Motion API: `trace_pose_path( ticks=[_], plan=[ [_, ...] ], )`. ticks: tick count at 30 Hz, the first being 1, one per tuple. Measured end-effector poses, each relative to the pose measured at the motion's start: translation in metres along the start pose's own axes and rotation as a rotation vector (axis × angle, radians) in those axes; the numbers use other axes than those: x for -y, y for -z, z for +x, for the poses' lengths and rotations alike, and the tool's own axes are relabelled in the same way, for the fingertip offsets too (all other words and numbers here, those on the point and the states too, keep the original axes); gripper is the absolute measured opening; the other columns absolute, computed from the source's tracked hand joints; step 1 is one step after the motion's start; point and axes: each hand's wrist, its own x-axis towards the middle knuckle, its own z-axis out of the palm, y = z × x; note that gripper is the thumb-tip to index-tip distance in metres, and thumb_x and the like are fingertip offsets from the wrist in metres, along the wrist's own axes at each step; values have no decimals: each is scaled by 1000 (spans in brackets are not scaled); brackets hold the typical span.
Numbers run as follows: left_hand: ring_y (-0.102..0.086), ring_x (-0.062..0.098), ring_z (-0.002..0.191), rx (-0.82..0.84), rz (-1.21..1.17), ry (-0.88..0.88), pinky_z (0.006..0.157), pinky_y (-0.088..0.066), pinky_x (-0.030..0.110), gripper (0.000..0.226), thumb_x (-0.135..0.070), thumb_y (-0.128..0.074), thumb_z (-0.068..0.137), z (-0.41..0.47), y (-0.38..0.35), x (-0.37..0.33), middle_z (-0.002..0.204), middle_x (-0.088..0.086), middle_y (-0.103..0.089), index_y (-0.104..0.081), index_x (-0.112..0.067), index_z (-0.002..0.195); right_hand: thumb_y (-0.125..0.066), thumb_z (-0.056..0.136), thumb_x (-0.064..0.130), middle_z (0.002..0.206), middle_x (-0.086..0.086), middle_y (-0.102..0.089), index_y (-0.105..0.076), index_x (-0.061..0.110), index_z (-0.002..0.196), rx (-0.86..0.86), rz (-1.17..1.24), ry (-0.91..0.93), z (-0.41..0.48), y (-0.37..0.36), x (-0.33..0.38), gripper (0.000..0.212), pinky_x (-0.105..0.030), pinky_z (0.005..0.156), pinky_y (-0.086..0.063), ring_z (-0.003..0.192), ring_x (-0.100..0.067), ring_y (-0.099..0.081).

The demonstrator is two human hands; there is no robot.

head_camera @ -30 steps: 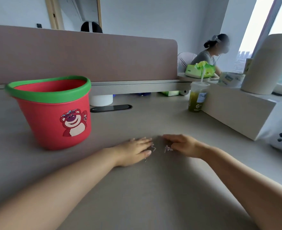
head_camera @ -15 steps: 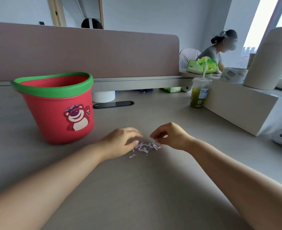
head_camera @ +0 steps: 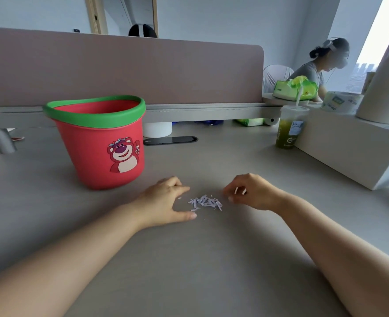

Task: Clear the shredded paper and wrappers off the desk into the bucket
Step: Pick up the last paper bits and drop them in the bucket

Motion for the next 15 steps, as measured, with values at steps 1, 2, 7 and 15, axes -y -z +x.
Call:
trace_pose_path(
  ticks=[1, 2, 7, 15],
  plan=[
    [-47, 12, 102, 6, 2, 39, 92, -39, 26, 85, -68, -58, 68, 0, 0, 0, 117, -4, -44, -38, -21, 137, -70, 77, 14, 94, 1, -60, -69, 16, 101, 56, 13, -24, -1, 1, -1, 24, -14, 69, -44, 80, -12, -57],
    [-46, 11, 95, 14, -23, 59, 89, -40, 26, 82, -62, -63, 70, 1, -1, -1, 111, -5, -42, -38, -21, 137, -74, 74, 16, 93, 2, -60, -68, 15, 101, 96, 36, -30, -3, 2, 1, 28, -15, 70, -44, 77, -10, -57],
    [-47, 12, 84, 35, -112, 16, 78, -40, 24, 56, -47, -69, 73, 9, -3, -17, 98, -1, -42, -58, -20, 121, -78, 69, 18, 92, 4, -58, -67, 17, 108, 136, 75, 48, 2, -10, 25, 40, -23, 79, -46, 83, -12, -57],
    [-54, 24, 102, -62, -31, 135, 88, -41, 29, 85, -54, -66, 71, 12, -9, -9, 123, 6, -38, -34, -15, 138, -78, 68, 29, 94, 4, -52, -56, 20, 121, 41, 55, 86, 3, -10, 20, 58, -11, 65, -41, 78, -12, -53]
  ],
)
